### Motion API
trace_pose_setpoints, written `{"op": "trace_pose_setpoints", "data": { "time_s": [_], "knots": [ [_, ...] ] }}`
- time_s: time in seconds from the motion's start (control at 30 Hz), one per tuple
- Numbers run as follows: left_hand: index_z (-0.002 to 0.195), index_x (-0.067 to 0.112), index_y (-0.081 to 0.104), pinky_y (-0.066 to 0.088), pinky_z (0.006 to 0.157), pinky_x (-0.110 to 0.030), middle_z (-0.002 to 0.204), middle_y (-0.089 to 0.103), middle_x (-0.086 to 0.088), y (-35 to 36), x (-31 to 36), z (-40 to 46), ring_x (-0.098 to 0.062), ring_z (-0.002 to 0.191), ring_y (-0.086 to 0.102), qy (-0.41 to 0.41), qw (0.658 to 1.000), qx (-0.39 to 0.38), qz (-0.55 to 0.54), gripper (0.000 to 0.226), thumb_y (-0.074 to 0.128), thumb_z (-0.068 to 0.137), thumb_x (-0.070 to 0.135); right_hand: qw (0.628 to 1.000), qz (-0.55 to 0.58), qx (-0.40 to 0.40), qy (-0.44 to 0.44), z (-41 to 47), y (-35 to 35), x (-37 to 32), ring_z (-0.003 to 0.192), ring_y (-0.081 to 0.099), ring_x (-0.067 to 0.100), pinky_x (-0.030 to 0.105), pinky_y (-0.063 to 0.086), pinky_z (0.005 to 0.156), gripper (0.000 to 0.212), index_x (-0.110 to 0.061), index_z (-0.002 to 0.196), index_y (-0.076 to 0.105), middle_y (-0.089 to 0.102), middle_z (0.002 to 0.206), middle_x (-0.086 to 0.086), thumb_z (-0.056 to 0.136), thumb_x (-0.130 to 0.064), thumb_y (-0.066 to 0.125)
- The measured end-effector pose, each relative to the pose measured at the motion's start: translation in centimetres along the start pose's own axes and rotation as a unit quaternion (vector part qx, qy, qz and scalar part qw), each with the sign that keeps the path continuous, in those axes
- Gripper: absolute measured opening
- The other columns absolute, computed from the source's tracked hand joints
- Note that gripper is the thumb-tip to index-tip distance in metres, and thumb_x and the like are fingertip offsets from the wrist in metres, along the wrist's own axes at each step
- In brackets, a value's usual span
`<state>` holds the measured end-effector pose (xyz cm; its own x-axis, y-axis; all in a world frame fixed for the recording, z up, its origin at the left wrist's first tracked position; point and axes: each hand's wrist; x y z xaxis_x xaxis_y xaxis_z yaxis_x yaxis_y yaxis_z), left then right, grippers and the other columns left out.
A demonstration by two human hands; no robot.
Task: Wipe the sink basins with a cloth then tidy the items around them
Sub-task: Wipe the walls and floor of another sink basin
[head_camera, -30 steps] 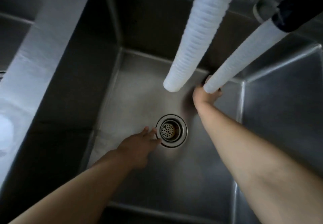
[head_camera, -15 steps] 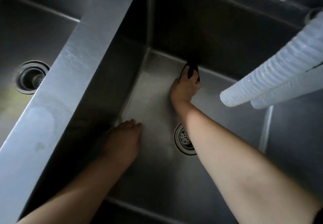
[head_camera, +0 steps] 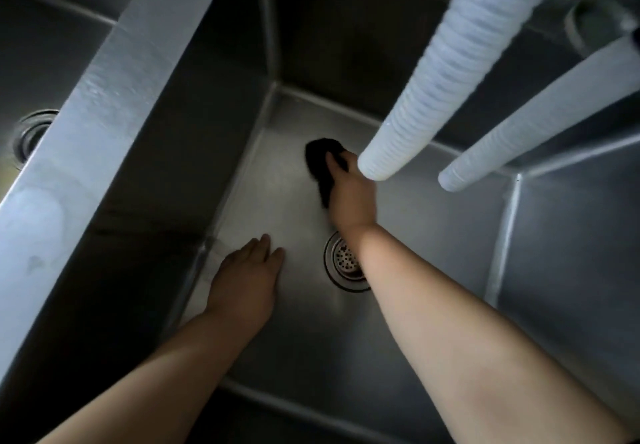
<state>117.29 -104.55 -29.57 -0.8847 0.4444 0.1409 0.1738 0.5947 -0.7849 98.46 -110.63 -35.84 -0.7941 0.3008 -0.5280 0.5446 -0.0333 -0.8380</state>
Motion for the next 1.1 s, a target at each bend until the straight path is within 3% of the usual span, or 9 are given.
{"op": "trace_pose_setpoints", "data": {
  "time_s": [0.03,0.1,0.23,0.43,0.6,0.7,0.87,0.97,1.1],
  "knots": [
    [0.151,0.026,0.011,0.011,0.116,-0.034,0.160,0.000,-0.004,0.1,0.3,0.1,-0.021,0.146,0.007,0.004,1.000,-0.004,0.007,0.063,0.039,0.095,0.021,1.000,-0.017,0.013,0.017,-0.9,-1.1,1.8,0.123,0.042,0.031,0.036,0.034,0.102,0.053,-0.024,0.137,0.047,0.044,0.138,0.012,0.088,-0.004,0.046],
    [0.152,0.027,0.008,0.009,0.117,-0.036,0.160,-0.003,-0.005,0.2,0.8,0.3,-0.023,0.147,0.004,0.012,0.999,-0.016,0.026,0.066,0.041,0.095,0.019,0.996,-0.060,0.042,0.056,-2.7,-2.8,5.0,0.117,0.039,0.030,0.030,0.032,0.099,0.049,-0.026,0.136,0.049,0.046,0.137,0.011,0.090,-0.008,0.045],
    [0.152,0.021,0.003,0.005,0.118,-0.038,0.159,-0.005,-0.011,0.4,1.3,0.7,-0.028,0.146,0.003,0.025,0.995,-0.044,0.088,0.071,0.044,0.094,0.017,0.975,-0.095,0.157,0.121,-5.8,-4.3,9.1,0.096,0.047,0.040,0.037,0.045,0.086,0.053,-0.018,0.129,0.058,0.055,0.132,0.010,0.086,-0.022,0.027],
    [0.152,0.019,0.003,0.007,0.117,-0.036,0.159,-0.003,-0.013,-0.1,0.6,1.2,-0.030,0.145,0.008,0.060,0.990,-0.066,0.113,0.071,0.044,0.093,0.018,0.916,-0.126,0.238,0.297,-10.3,-6.8,13.4,0.115,0.041,0.045,0.041,0.031,0.101,0.052,-0.012,0.131,0.055,0.048,0.140,0.012,0.083,-0.008,0.037],
    [0.152,0.019,0.008,0.010,0.117,-0.034,0.159,-0.001,-0.010,-0.8,-0.7,1.2,-0.026,0.146,0.010,0.093,0.991,-0.071,0.064,0.069,0.043,0.092,0.015,0.894,-0.033,0.230,0.384,-7.6,-5.8,11.0,0.138,0.020,0.035,0.032,0.005,0.113,0.052,-0.017,0.141,0.043,0.030,0.152,0.011,0.093,-0.033,0.052],
    [0.152,0.021,0.009,0.016,0.115,-0.033,0.160,0.003,-0.005,-1.2,-1.6,0.8,-0.021,0.146,0.012,0.072,0.996,-0.056,-0.003,0.067,0.042,0.093,0.015,0.929,-0.001,0.216,0.299,-4.5,-4.4,7.8,0.139,0.021,0.035,0.031,0.010,0.114,0.057,-0.014,0.140,0.044,0.032,0.150,0.012,0.087,-0.025,0.061],
    [0.151,0.018,0.010,0.018,0.116,-0.035,0.159,0.007,-0.008,-1.1,-3.2,0.1,-0.024,0.145,0.013,0.002,1.000,-0.003,-0.003,0.065,0.041,0.095,0.020,0.967,-0.016,0.153,0.203,0.4,-0.9,2.6,0.143,0.012,0.031,0.027,0.000,0.114,0.056,-0.015,0.146,0.032,0.024,0.154,0.012,0.092,-0.015,0.049],
    [0.151,0.017,0.010,0.015,0.116,-0.036,0.159,0.005,-0.009,-0.6,-3.4,0.0,-0.025,0.146,0.010,-0.023,1.000,-0.006,-0.002,0.062,0.039,0.096,0.020,0.968,0.026,0.162,0.191,1.9,0.8,0.5,0.143,0.013,0.029,0.009,-0.011,0.107,0.059,-0.018,0.146,0.034,0.023,0.154,0.012,0.089,-0.011,0.049],
    [0.152,0.020,0.005,0.008,0.119,-0.038,0.159,-0.003,-0.009,0.1,-3.2,0.1,-0.026,0.147,0.003,-0.002,1.000,-0.018,0.019,0.063,0.036,0.097,0.018,0.998,-0.027,0.049,0.023,2.5,3.0,-3.3,0.141,0.014,0.039,0.029,0.004,0.114,0.055,-0.018,0.144,0.036,0.023,0.153,0.018,0.091,-0.007,0.048]
  ]
}}
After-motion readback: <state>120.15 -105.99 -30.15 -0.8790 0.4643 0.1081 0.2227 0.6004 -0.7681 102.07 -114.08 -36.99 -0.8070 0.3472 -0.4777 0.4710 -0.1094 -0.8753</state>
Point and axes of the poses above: each hand's wrist, its own z-axis towards the middle knuckle, its own y-axis out of the palm, x = y × z
